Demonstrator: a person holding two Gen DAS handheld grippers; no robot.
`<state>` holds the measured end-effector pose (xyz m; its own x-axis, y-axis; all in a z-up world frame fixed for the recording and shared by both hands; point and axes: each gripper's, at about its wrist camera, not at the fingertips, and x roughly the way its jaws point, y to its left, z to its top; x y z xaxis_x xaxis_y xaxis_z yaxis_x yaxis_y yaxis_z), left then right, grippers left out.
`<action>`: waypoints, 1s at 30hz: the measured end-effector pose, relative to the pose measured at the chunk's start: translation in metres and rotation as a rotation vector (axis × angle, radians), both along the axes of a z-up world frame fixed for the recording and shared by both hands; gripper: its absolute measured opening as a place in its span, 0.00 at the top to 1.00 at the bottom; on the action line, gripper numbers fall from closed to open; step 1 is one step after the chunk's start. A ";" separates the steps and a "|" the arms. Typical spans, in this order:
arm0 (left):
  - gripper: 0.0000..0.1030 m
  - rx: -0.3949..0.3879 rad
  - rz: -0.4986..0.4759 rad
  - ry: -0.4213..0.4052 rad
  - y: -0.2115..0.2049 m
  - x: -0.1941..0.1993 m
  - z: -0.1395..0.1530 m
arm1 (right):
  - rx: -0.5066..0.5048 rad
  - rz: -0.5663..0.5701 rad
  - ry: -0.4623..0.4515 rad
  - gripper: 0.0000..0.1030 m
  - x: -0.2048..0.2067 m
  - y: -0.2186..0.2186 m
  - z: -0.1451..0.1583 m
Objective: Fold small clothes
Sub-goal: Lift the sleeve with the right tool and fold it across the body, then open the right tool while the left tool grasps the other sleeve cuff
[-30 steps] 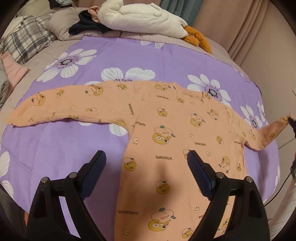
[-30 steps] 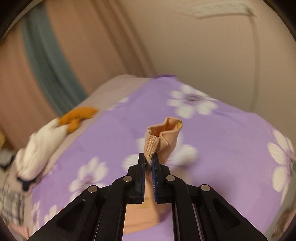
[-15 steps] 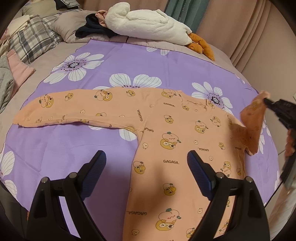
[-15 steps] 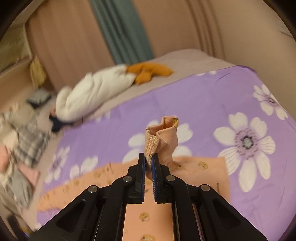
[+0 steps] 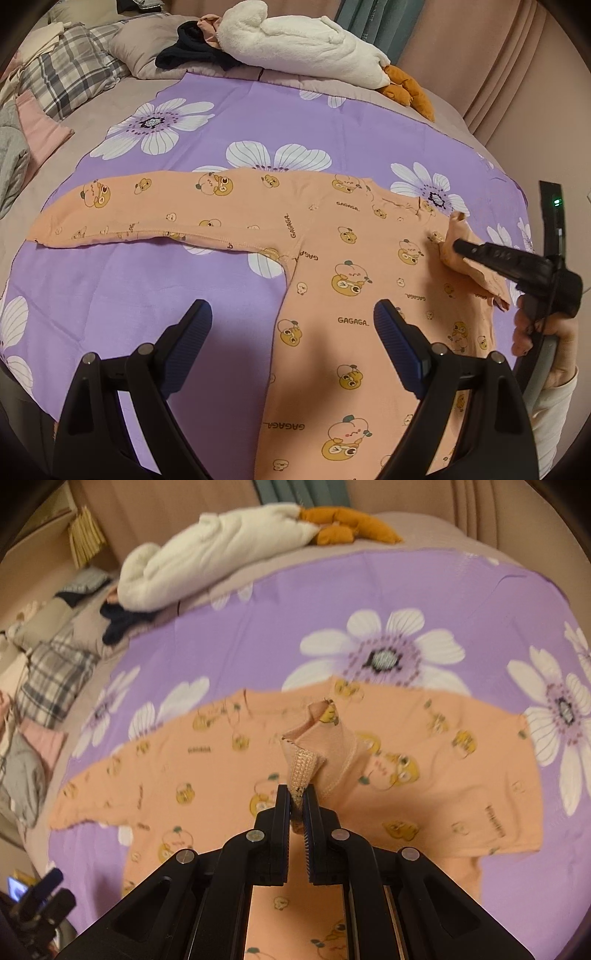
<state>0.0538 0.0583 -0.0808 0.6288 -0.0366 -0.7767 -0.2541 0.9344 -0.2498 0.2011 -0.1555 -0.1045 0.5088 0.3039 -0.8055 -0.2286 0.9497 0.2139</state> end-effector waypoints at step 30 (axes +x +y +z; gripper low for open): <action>0.13 -0.065 -0.193 -0.059 -0.066 0.072 0.012 | 0.131 -0.186 -0.094 0.43 -0.029 -0.083 0.045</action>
